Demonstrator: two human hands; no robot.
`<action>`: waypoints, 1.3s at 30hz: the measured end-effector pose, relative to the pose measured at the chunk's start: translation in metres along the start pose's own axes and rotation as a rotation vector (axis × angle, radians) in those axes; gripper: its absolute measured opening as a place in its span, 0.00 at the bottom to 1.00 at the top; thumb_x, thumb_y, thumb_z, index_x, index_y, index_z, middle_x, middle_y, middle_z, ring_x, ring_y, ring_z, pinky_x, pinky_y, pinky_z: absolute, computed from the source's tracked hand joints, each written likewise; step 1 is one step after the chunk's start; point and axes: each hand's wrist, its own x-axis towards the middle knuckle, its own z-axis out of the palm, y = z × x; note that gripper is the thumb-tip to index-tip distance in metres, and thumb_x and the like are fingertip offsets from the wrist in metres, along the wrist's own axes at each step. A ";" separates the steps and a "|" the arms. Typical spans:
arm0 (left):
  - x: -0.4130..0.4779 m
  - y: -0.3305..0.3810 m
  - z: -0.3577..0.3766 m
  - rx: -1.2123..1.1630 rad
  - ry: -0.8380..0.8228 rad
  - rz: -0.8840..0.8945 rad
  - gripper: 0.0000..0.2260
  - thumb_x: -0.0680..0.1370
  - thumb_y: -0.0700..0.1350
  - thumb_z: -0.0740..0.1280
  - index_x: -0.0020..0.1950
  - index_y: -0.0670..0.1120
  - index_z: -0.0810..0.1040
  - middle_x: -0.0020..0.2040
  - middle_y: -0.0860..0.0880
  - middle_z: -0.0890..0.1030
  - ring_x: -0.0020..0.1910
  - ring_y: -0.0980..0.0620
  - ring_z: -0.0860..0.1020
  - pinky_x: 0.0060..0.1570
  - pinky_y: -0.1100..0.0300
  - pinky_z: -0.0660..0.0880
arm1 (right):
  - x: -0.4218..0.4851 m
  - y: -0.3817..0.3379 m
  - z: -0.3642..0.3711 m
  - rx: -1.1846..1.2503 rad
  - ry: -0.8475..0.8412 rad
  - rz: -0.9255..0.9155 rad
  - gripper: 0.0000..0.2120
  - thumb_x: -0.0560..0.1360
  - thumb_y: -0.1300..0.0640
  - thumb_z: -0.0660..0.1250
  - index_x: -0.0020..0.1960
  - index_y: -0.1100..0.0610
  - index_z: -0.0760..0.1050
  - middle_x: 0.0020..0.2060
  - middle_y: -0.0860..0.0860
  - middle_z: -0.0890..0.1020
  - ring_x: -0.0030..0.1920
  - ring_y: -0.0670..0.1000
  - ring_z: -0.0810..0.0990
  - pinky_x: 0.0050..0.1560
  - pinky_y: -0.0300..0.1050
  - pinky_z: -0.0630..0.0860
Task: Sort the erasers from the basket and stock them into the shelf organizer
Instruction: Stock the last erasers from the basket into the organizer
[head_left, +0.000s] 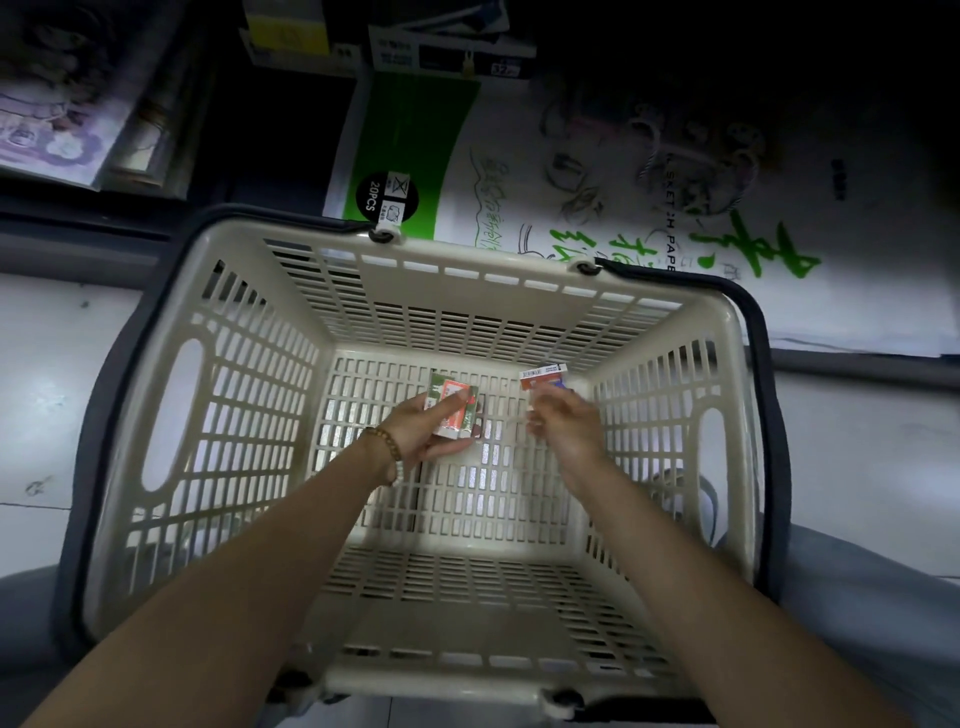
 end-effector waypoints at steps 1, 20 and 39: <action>0.000 0.000 -0.004 -0.002 0.001 -0.009 0.39 0.64 0.53 0.74 0.71 0.40 0.66 0.67 0.40 0.73 0.46 0.48 0.84 0.41 0.62 0.81 | 0.008 0.002 -0.006 0.024 0.101 0.010 0.15 0.75 0.64 0.67 0.61 0.61 0.74 0.47 0.54 0.80 0.42 0.49 0.76 0.37 0.37 0.74; -0.005 0.002 -0.005 -0.127 -0.073 -0.073 0.35 0.65 0.65 0.68 0.62 0.41 0.75 0.58 0.39 0.79 0.57 0.44 0.79 0.49 0.55 0.80 | -0.002 -0.001 0.020 0.171 -0.059 0.048 0.04 0.72 0.65 0.70 0.43 0.59 0.76 0.42 0.54 0.82 0.42 0.50 0.81 0.45 0.37 0.80; -0.014 -0.008 -0.015 -0.062 -0.027 -0.064 0.24 0.66 0.51 0.72 0.59 0.41 0.76 0.47 0.43 0.85 0.44 0.49 0.84 0.35 0.63 0.79 | -0.014 0.050 -0.018 -0.797 0.188 -0.151 0.27 0.77 0.64 0.63 0.73 0.56 0.60 0.72 0.52 0.61 0.70 0.52 0.63 0.62 0.39 0.69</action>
